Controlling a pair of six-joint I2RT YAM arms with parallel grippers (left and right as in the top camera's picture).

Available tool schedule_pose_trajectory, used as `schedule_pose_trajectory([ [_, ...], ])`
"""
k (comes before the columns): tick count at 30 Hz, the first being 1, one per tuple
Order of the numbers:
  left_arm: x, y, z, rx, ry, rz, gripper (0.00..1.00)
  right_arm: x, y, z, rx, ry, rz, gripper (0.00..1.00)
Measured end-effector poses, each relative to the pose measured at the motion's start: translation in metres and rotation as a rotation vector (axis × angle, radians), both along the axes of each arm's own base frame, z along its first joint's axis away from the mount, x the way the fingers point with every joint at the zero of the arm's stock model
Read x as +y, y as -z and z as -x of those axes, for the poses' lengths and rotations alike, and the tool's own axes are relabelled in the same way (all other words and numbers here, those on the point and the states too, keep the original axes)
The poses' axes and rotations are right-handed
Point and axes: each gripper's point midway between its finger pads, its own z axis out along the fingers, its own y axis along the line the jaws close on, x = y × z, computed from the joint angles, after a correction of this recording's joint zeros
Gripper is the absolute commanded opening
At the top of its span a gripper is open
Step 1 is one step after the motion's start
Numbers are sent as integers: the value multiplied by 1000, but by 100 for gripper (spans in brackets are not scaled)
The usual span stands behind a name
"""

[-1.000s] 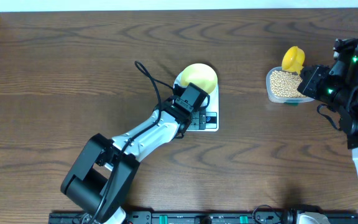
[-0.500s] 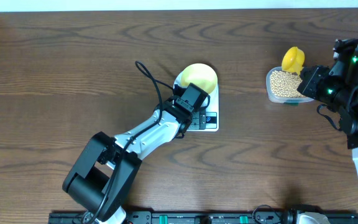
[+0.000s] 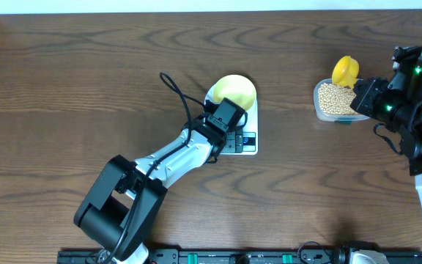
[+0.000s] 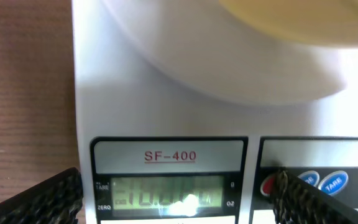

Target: Scoop item into bowl and weigh 50g on scale

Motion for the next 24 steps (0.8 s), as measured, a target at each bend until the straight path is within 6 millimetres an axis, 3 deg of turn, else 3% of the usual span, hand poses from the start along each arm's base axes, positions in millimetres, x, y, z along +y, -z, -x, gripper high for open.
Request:
schedule_pose_trajectory([
  [6,-4,-17,7,8,24,43,97,0,0,0,0,0,0,1],
  [12,2,-79,13,-77,23,124,97,0,1,1,5,0,0,1],
  [17,46,-109,27,-66,-61,109,97,0,1,1,6,0,0,1],
  [24,127,-110,40,33,-282,42,97,0,0,0,-3,-7,9,1],
])
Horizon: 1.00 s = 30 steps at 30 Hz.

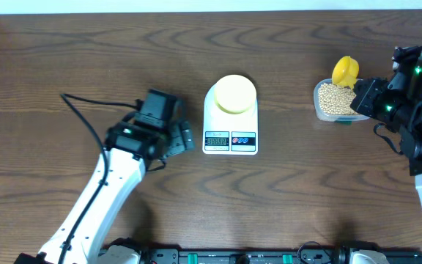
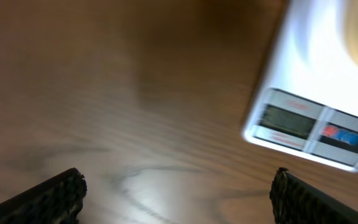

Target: Scoop item into bowl and weigh 50g on scale

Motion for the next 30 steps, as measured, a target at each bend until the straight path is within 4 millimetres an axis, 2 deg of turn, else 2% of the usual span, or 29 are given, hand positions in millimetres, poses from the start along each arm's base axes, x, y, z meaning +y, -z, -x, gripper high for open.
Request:
schedule_pose_trajectory([
  [4,24,2,-2,15,-81,-7,97,0,0,0,-11,-39,45,1],
  [7,30,2,-2,20,-100,-9,97,-1,0,0,-21,-72,94,1],
  [22,30,2,-2,20,-85,-14,97,-14,0,-3,-26,-40,170,1],
  [30,30,2,-2,20,-85,-14,97,-36,-11,-12,-73,60,254,1],
])
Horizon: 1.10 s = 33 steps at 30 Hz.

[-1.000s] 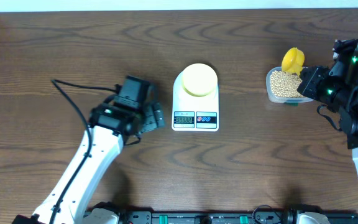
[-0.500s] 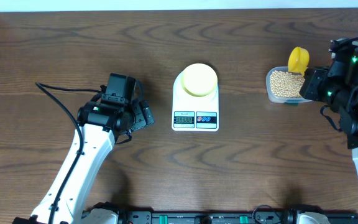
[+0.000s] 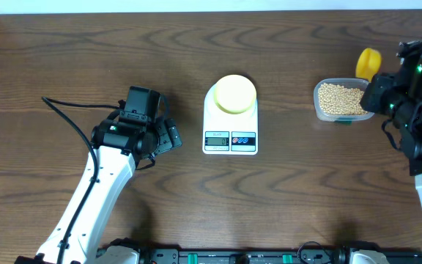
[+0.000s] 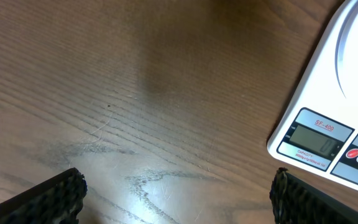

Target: Scoop item into bowl and weigh 50g on scale

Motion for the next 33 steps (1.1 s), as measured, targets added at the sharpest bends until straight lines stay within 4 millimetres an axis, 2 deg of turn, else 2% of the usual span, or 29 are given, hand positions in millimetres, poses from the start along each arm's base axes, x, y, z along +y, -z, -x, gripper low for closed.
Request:
schedule_pose_trajectory([
  [7,0,0,0,0,0,0,97,-10,-12,-8,-60,49,26,1],
  [11,0,0,0,0,0,0,97,-11,-16,-10,-82,92,-21,1],
  [15,0,0,0,0,0,0,97,-12,-33,-20,-167,143,-96,1],
  [22,0,0,0,1,0,0,97,-13,-48,-28,-244,178,-159,1],
  [33,0,0,0,1,0,0,97,-30,-61,-30,-305,264,-121,1],
])
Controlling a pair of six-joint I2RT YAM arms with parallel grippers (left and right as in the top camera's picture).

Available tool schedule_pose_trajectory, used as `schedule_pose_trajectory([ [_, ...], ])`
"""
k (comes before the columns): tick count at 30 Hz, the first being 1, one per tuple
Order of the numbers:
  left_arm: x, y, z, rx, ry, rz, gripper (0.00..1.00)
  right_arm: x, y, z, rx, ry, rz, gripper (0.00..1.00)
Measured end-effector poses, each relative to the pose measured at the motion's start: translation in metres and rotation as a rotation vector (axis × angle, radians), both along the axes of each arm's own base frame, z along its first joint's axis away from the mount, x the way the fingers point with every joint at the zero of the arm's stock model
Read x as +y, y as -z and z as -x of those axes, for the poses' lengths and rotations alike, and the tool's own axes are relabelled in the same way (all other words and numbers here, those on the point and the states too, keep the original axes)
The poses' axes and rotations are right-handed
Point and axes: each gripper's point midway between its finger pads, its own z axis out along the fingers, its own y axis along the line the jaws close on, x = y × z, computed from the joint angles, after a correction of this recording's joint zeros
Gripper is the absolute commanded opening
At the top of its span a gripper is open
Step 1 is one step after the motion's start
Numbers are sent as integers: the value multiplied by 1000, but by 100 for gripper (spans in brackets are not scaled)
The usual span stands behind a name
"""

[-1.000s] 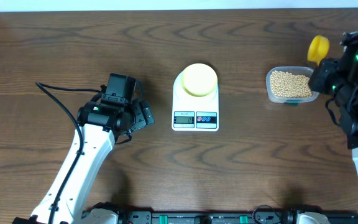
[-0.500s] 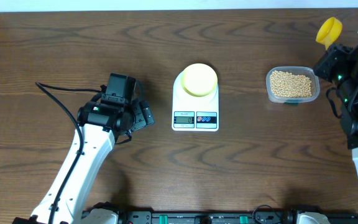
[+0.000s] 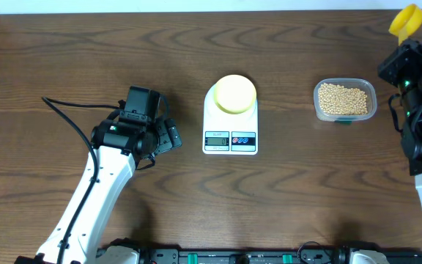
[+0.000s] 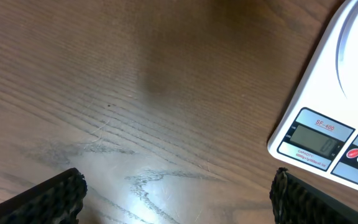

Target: Scoop item into bowl and weigh 50g on scale

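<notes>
The white scale (image 3: 229,121) stands mid-table with the yellow bowl (image 3: 235,94) on its platform. Its display and buttons (image 4: 328,144) show at the right of the left wrist view. A clear container of beans (image 3: 345,100) sits to the right. My left gripper (image 3: 168,138) hangs open over bare wood just left of the scale, its fingers (image 4: 48,198) wide apart with nothing between them. My right gripper (image 3: 399,44) is at the far right corner, beyond the container, shut on a yellow scoop (image 3: 406,19). What the scoop holds cannot be seen.
The table is dark wood (image 3: 64,66); its far edge runs along the top of the overhead view. A black cable (image 3: 72,106) trails from the left arm. A rail (image 3: 233,257) runs along the near edge.
My right gripper has carried the yellow scoop from the container's far right corner up to the table's far right corner. The left arm, scale and bowl have not moved.
At first my left gripper was down at the scale's buttons, and the scoop sat at the container's far left rim. Then the left gripper was away to the left of the scale, where it stays open. The scoop was then past the container's right side, now farther off.
</notes>
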Motion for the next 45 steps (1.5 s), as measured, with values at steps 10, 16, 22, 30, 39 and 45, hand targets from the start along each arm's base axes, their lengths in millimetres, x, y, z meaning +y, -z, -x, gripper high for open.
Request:
schedule_pose_trajectory([
  [10,0,0,0,0,0,0,97,-7,14,8,120,-51,223,1],
  [16,0,0,0,0,0,0,97,-6,-16,-4,5,-73,300,1],
  [22,0,0,0,0,0,0,97,9,-23,-10,-41,-156,293,1],
  [30,0,0,0,0,0,0,97,33,-10,-8,-12,-296,241,1],
  [39,0,0,0,0,0,0,97,51,6,-1,38,-382,147,1],
  [45,-2,-3,-8,-33,1,11,97,53,7,0,40,-382,122,1],
])
